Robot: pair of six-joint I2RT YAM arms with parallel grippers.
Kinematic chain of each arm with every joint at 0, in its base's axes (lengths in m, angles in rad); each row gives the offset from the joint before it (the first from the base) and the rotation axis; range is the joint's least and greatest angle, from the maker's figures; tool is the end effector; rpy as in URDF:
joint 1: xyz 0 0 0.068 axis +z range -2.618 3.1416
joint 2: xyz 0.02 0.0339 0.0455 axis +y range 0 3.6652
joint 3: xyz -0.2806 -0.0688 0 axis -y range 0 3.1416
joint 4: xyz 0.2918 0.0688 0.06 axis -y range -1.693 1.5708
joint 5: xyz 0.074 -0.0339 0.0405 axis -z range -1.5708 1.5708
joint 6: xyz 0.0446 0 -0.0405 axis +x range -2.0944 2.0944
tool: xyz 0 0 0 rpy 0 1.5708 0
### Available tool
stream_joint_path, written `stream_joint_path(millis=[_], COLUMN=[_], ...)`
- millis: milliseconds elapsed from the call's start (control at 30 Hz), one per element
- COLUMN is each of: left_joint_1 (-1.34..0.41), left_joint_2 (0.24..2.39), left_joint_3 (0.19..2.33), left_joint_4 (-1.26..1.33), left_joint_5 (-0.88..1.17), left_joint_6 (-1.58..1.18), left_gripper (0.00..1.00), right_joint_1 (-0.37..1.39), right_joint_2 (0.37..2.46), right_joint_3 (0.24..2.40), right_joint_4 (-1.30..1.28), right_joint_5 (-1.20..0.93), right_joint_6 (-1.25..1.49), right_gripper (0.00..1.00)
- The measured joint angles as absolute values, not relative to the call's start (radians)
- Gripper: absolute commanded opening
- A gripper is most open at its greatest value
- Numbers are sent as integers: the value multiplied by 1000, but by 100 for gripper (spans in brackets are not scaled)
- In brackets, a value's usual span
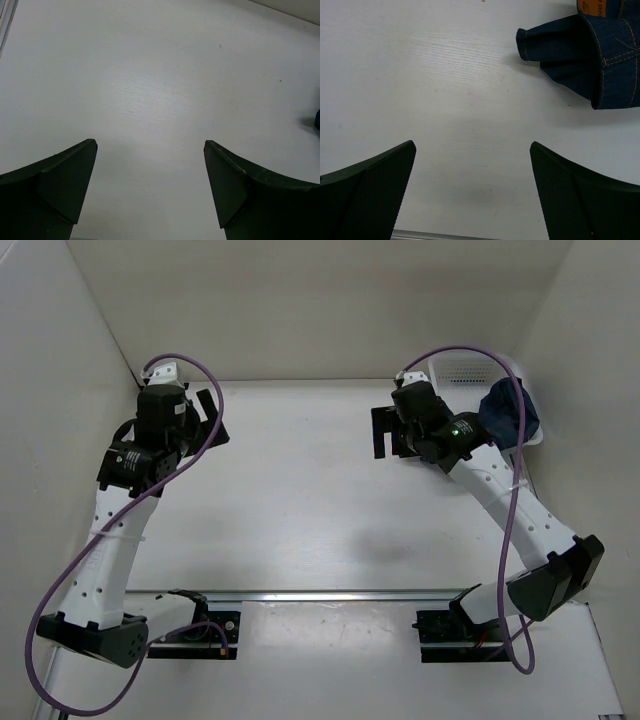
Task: Fold and stack the trousers
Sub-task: Grab the trousers from the pile
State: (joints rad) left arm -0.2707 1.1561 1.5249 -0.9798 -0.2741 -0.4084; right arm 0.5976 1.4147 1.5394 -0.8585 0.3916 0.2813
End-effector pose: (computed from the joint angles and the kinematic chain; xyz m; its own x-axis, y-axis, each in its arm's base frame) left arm 0.2473 -0.0561 0.4644 -0.5247 -0.2511 -0.8134 -0.1793 0.9667 -0.1828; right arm 0.2940 0.1795 0.4094 -0.6112 -0.1056 -0.7844 -0.1208 0.9919 -0.0394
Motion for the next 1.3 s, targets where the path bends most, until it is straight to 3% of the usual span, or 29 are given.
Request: stream_joint_path(millis=[467,600,800,1067,1233,1300], left_joint_1=[-271,-271,-271,-271,-271,-271], left_joint_2=[1159,1159,1156,1149,1145,1142], left_joint_3=[1512,1512,1512,1485,1462,1462], left_joint_4=[-983,-980,-957,-946,-951,-954], left_joint_5=[-244,-237,-217,-193,-167,-164], left_joint_6=[-409,-416,-415,-414,-408,-407], left_gripper=[99,99,99,99,99,99], right_joint_1=[575,475,237,-63,-107,-107], right_joint_2=[1263,1148,1021,1362,1605,1681], right_joint_3=[1452,1387,1360,1501,1560,1594], right_joint_4=[-847,-845,-868,-872,-856,-845], right_joint_5=[450,464,450,252,151,125], right_joint_6=[254,242,240,295,324,330], right_gripper=[100,95,99,100,100,94])
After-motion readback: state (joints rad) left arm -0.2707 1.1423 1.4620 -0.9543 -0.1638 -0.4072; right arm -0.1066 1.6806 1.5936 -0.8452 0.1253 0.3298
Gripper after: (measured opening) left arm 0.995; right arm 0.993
